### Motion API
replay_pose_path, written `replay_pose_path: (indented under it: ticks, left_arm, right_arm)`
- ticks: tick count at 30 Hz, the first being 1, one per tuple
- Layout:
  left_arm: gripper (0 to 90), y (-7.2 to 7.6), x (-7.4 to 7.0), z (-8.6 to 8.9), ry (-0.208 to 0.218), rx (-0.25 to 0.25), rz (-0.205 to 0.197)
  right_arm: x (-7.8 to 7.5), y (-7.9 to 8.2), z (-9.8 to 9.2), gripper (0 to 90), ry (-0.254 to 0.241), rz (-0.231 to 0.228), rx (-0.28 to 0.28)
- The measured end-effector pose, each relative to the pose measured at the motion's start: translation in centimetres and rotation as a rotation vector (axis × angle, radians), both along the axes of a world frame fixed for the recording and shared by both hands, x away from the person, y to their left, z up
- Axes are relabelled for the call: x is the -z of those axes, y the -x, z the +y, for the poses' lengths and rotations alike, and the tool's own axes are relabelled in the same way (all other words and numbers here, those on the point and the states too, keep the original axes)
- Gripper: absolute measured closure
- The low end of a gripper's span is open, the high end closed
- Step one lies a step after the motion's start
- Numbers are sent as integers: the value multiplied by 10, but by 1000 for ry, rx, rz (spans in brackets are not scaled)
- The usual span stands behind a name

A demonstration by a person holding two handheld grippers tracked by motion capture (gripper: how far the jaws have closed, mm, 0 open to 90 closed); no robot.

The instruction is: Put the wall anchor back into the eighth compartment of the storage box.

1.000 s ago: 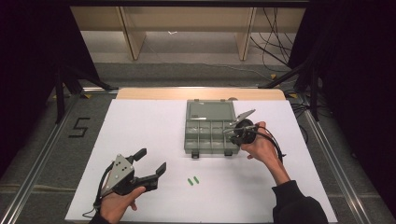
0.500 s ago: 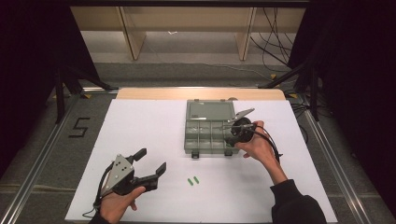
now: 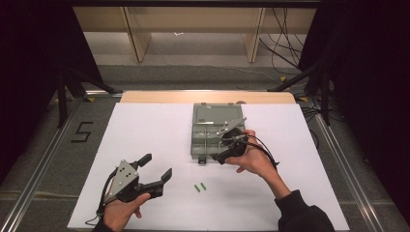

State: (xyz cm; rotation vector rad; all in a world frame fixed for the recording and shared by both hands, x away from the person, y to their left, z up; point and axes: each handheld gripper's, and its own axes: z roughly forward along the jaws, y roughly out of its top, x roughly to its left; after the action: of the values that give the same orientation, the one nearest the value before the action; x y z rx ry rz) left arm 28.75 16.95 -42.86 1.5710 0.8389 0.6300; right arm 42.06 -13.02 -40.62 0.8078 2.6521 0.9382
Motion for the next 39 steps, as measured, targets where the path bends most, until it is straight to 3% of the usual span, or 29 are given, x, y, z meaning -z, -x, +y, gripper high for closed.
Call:
replay_pose_path:
  ticks: [7,21,34,39]
  left_arm:
    - [172,0,0,0,2,1,-1]
    - [172,0,-1,1,2,-2,-2]
    - [172,0,-1,1,4,-4,-4]
    - [173,0,-1,1,4,-2,-4]
  right_arm:
    - [7,10,17,330,48,11,-53]
    - [29,27,42,409,160,111,-151]
    - [46,37,56,467,246,164,-208]
    - [50,39,60,509,254,178,-233]
